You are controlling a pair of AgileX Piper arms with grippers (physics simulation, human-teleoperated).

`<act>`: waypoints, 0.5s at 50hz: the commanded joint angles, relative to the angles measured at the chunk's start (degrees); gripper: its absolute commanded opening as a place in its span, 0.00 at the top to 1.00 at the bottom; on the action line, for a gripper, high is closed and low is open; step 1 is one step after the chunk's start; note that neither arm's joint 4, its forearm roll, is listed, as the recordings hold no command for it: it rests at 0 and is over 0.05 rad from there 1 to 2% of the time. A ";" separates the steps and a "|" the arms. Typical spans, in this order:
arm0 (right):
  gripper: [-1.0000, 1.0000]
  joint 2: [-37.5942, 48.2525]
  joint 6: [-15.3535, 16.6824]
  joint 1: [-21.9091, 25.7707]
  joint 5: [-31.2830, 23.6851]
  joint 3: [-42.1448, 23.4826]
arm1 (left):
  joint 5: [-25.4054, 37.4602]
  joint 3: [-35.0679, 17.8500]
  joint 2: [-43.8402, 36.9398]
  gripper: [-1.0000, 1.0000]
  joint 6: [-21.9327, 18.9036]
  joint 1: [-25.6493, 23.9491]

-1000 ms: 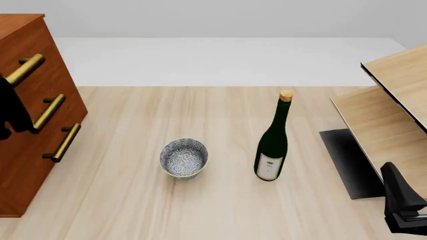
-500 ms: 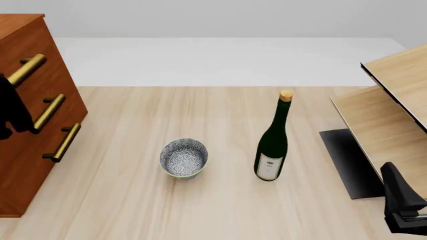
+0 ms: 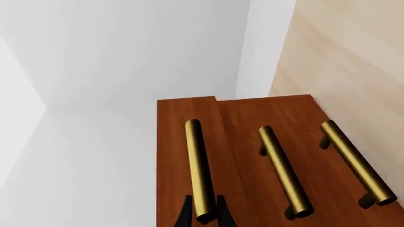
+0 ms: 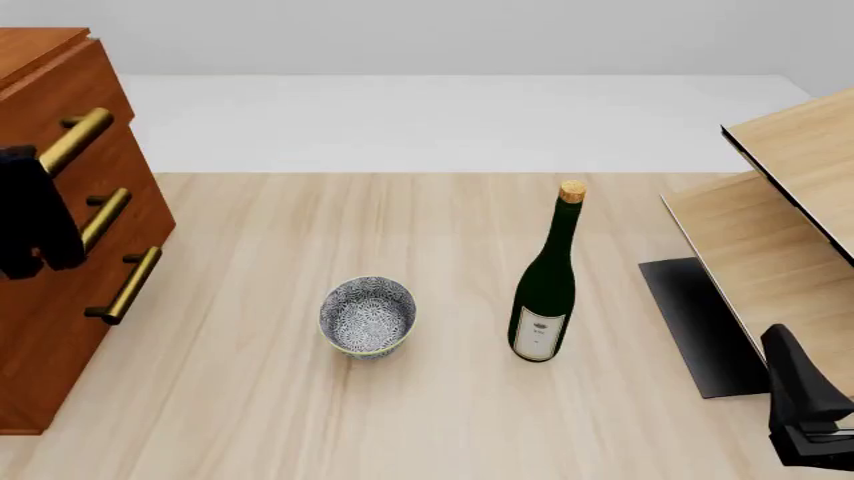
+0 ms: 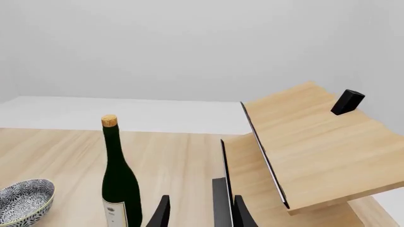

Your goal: Close the bottom drawer of the cabinet and open the top drawer.

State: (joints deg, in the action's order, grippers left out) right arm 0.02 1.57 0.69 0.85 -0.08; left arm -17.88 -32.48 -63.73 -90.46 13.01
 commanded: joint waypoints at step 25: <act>0.00 0.01 -0.74 -0.20 -0.23 -0.10 | -4.54 -0.41 -2.08 1.00 -3.15 -5.62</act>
State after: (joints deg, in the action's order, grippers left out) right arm 0.03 1.12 0.59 0.66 -0.19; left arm -20.01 -31.58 -63.92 -92.19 9.68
